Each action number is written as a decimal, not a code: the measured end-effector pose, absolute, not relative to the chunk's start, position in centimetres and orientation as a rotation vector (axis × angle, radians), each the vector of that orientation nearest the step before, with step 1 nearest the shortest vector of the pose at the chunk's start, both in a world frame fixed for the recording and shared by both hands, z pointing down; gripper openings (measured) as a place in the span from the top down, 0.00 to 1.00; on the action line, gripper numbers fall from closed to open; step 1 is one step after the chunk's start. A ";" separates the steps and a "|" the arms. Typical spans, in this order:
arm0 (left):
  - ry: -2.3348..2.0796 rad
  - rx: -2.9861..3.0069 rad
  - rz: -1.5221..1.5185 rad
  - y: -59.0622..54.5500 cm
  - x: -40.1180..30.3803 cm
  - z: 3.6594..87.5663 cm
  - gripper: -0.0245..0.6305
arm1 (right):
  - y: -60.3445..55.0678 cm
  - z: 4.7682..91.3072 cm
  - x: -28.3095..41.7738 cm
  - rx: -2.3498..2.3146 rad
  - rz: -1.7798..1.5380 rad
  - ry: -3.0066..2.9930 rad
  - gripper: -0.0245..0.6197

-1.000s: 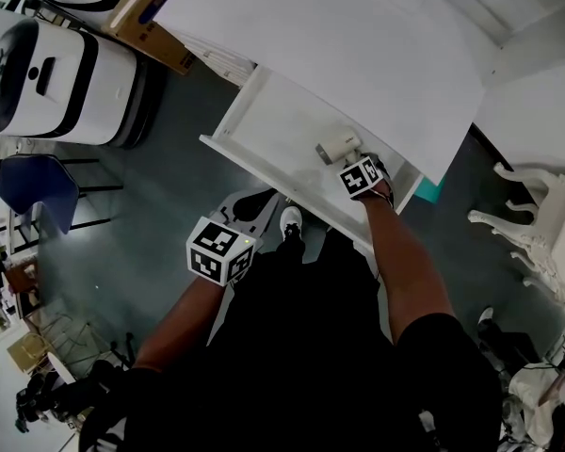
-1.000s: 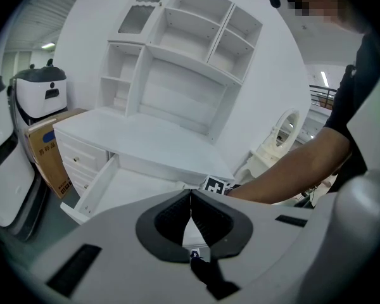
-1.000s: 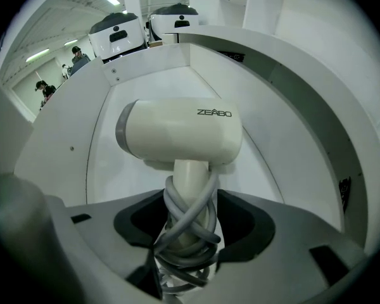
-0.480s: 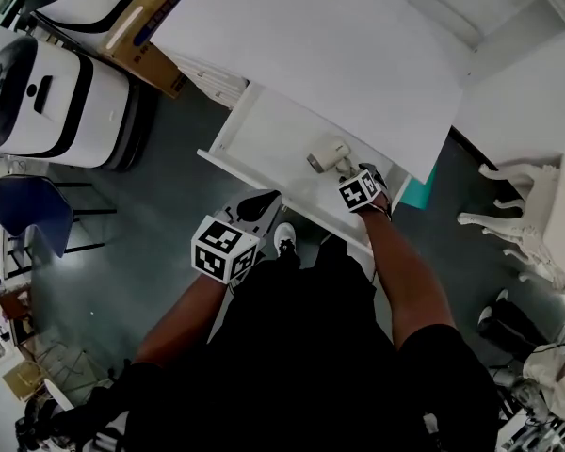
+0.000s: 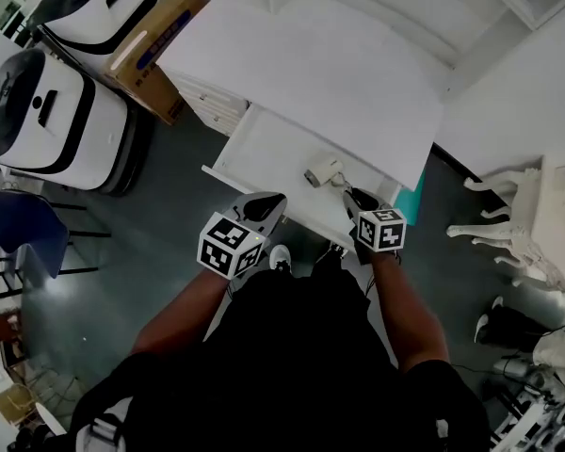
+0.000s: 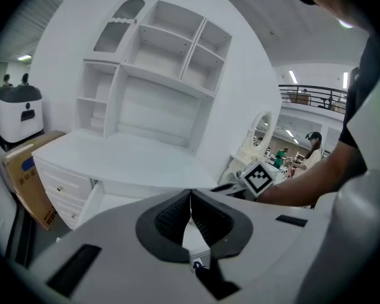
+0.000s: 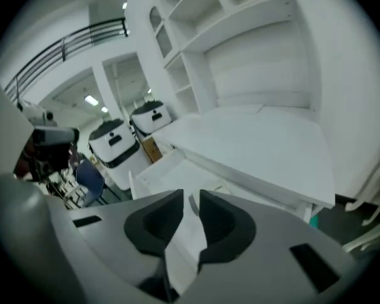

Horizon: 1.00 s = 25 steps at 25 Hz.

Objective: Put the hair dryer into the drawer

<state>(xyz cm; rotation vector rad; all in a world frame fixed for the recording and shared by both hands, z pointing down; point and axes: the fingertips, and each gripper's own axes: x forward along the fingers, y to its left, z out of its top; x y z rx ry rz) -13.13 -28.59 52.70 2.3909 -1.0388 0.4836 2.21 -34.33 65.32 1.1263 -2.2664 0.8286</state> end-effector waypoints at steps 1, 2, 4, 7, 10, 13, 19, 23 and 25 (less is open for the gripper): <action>-1.038 2.399 0.481 -28.6 -13.2 52.5 0.95 | -33.8 63.6 2.3 1.168 0.857 -2.307 0.84; -1.034 2.407 0.477 -28.5 -13.3 52.3 0.95 | -33.2 62.1 2.4 1.201 0.881 -2.344 0.87; -1.019 2.424 0.471 -28.3 -13.2 52.0 0.95 | -31.9 59.3 2.7 1.248 0.928 -2.413 0.90; -0.979 2.452 0.458 -27.6 -12.6 51.8 0.95 | -30.1 56.1 2.9 1.280 1.002 -2.501 0.92; -0.934 2.453 0.415 -26.9 -11.7 51.6 0.95 | -28.7 53.8 2.6 1.276 1.015 -2.566 0.92; -0.923 2.424 0.344 -26.4 -11.2 50.9 0.95 | -27.6 52.1 2.0 1.238 0.968 -2.599 0.92; -0.979 2.453 0.331 -25.8 -11.0 49.1 0.95 | -26.9 49.6 2.0 1.215 0.912 -2.653 0.92; -1.011 2.454 0.319 -25.0 -9.4 48.4 0.95 | -25.7 47.7 3.4 1.197 0.840 -2.674 0.92; -1.008 2.467 0.312 -24.4 -7.7 48.0 0.95 | -24.7 46.6 4.3 1.176 0.762 -2.685 0.92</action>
